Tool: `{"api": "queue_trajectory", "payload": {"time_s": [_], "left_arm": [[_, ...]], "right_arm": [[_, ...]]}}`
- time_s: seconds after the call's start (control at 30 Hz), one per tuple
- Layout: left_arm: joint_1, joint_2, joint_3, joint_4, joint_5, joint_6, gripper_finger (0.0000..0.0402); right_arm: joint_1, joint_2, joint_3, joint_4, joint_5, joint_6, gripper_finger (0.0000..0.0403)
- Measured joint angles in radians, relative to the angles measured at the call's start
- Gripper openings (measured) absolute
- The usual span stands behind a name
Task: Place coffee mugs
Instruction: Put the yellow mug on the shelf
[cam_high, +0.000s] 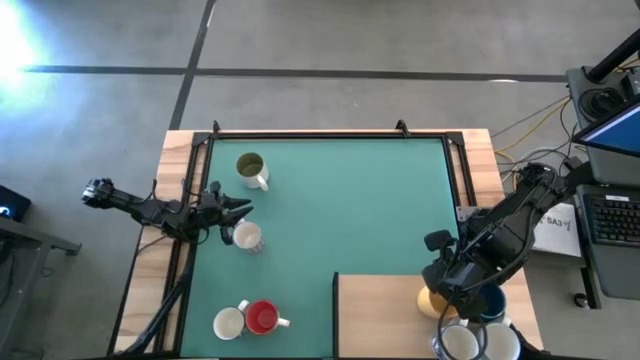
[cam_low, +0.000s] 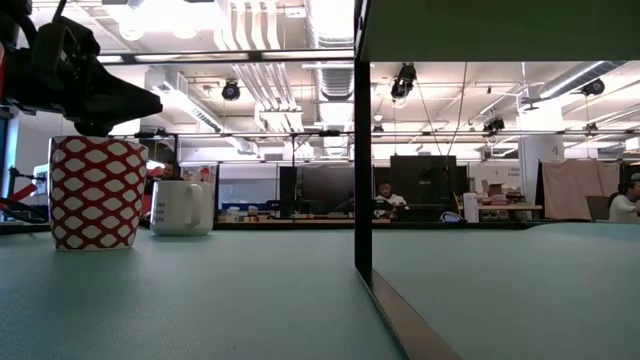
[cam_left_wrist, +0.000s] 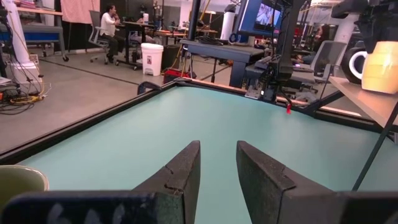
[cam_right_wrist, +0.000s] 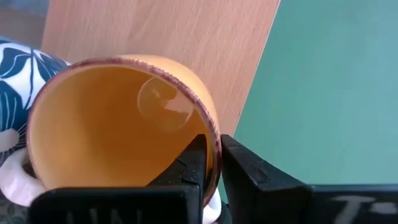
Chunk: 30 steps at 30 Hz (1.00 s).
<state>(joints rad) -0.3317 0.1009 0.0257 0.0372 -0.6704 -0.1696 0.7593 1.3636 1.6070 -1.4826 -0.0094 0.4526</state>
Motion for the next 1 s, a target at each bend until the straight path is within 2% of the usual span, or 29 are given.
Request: {"api": "queue_trajectory", "payload": {"time_s": [0.5,1.0], "left_arm": [[0.0,0.0,0.0,0.0,0.0,0.0,0.0087],[0.0,0.0,0.0,0.0,0.0,0.0,0.0087]], "right_arm": [[0.0,0.0,0.002,0.004,0.007,0.02,0.0045],[0.0,-0.001,0.085,-0.072,0.009,0.069,0.005]]}}
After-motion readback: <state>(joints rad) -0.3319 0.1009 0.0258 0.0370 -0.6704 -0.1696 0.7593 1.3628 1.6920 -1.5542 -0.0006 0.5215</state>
